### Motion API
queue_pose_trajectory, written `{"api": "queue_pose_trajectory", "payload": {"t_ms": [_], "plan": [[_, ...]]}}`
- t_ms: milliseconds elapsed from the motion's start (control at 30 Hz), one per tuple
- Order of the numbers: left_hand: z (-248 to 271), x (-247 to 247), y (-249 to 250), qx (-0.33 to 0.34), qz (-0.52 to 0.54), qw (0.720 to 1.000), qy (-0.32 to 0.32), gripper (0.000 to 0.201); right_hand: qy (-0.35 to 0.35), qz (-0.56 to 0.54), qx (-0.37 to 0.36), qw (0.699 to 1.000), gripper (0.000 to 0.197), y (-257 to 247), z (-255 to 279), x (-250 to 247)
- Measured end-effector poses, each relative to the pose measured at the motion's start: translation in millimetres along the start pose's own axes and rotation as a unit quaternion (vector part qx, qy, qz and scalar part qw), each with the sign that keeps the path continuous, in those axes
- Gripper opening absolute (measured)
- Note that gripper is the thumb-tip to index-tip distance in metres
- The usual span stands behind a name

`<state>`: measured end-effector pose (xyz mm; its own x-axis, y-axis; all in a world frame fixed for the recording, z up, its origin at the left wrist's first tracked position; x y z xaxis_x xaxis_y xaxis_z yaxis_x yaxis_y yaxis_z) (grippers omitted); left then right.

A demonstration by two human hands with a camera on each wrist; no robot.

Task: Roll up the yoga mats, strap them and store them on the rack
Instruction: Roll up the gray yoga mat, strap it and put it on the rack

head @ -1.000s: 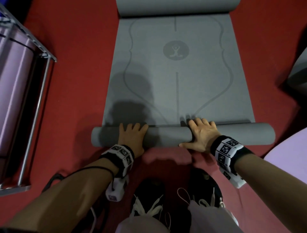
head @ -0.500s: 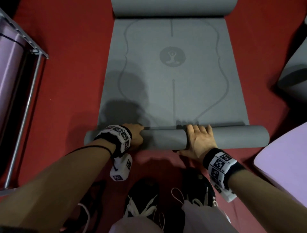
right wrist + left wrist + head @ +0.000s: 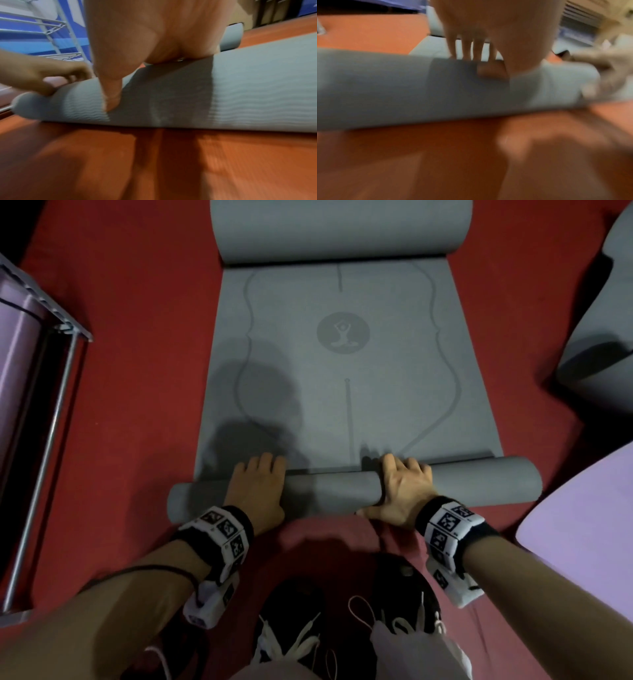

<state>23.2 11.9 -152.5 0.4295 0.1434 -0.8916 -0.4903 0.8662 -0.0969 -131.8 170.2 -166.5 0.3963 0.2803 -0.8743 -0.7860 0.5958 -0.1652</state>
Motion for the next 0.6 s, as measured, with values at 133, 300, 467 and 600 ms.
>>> {"api": "queue_pose_trajectory", "payload": {"t_ms": [133,300,467,600], "plan": [[4.1,3.3,5.2,0.012,0.04,0.998,0.052,0.067,-0.027,-0.012,-0.013,0.999,0.085,2.3,-10.9,-2.8],[10.3,20.1,17.0,0.012,0.014,1.0,-0.017,0.103,-0.052,-0.01,-0.023,0.998,0.081,0.8,-19.2,-7.9],[-12.0,13.6,11.7,0.025,-0.017,1.0,-0.002,0.092,-0.034,0.025,-0.057,0.997,0.089,0.7,-19.3,-8.7],[-31.6,5.4,8.7,0.036,0.008,0.999,-0.021,0.082,0.035,0.084,-0.036,0.995,0.116,0.8,-17.4,-13.0]]}}
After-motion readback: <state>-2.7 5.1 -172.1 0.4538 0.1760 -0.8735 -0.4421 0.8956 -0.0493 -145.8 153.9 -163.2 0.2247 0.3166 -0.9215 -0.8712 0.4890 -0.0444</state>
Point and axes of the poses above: each hand's wrist, its own z-axis away from the middle knuckle, its own x-axis out of the palm, y = z × x, the point moved 9 cm from there along -z, towards the middle knuckle, and after that the axes turned 4 degrees about -x, right-handed, at the moved point
